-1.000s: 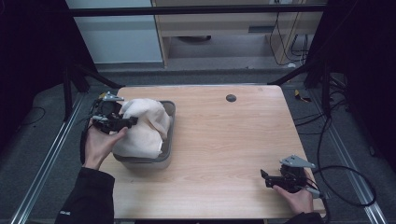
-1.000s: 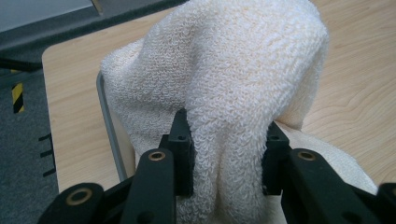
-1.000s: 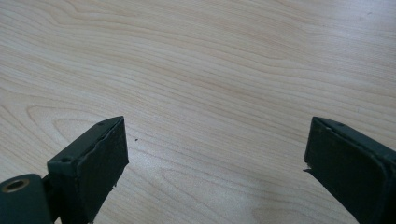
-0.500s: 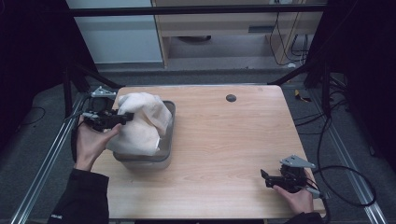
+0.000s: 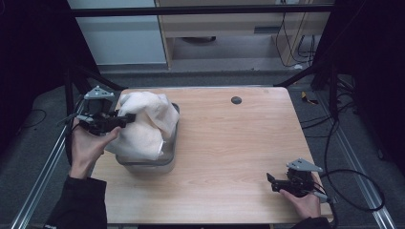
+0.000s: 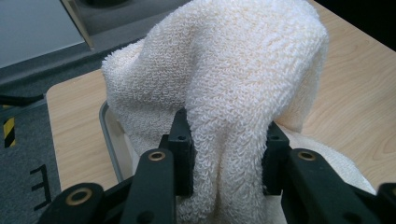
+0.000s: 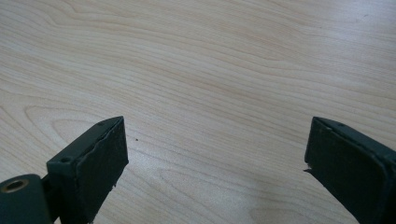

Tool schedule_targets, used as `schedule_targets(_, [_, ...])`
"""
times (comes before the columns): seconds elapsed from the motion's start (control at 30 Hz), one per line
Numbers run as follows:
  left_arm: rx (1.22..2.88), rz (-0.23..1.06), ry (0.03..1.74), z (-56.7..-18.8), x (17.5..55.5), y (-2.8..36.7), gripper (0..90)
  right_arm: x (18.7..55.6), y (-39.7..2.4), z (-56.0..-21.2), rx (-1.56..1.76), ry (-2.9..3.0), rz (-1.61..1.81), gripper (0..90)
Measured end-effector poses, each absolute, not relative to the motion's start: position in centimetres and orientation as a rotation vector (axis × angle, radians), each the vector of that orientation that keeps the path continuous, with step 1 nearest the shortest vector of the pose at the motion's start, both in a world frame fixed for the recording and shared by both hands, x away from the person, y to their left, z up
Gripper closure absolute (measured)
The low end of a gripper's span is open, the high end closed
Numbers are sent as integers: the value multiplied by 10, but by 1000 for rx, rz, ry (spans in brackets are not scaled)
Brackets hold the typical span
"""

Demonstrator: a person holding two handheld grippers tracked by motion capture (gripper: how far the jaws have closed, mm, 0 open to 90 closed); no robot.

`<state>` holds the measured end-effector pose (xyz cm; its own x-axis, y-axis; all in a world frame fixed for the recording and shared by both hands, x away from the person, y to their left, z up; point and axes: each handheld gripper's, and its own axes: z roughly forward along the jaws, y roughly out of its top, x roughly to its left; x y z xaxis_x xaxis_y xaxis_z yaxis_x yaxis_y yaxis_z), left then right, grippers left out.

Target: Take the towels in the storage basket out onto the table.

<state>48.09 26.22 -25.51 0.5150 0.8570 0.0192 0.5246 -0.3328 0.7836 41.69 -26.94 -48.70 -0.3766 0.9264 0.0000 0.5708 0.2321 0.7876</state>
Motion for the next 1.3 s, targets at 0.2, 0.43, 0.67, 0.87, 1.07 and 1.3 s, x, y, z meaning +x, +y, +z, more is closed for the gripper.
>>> schedule_targets(0.2, [2020, 557, 1091, -252, 476, 255, 653, 417, -269, -487, 1376, 2034, 993, 60])
schedule_targets(0.43, [2042, 539, 1032, -251, 472, 239, 653, 417, -270, -487, 1369, 2030, 987, 59])
schedule_targets(0.67, [2072, 521, 982, -252, 470, 220, 653, 417, -271, -487, 1360, 2029, 973, 58])
schedule_targets(0.87, [2092, 508, 929, -252, 469, 201, 652, 416, -271, -486, 1366, 2024, 970, 58])
schedule_targets(1.07, [2113, 487, 879, -253, 469, 180, 652, 416, -272, -486, 1365, 2023, 960, 58])
schedule_targets(1.3, [2137, 472, 850, -261, 472, 157, 651, 416, -272, -486, 1369, 2021, 955, 57])
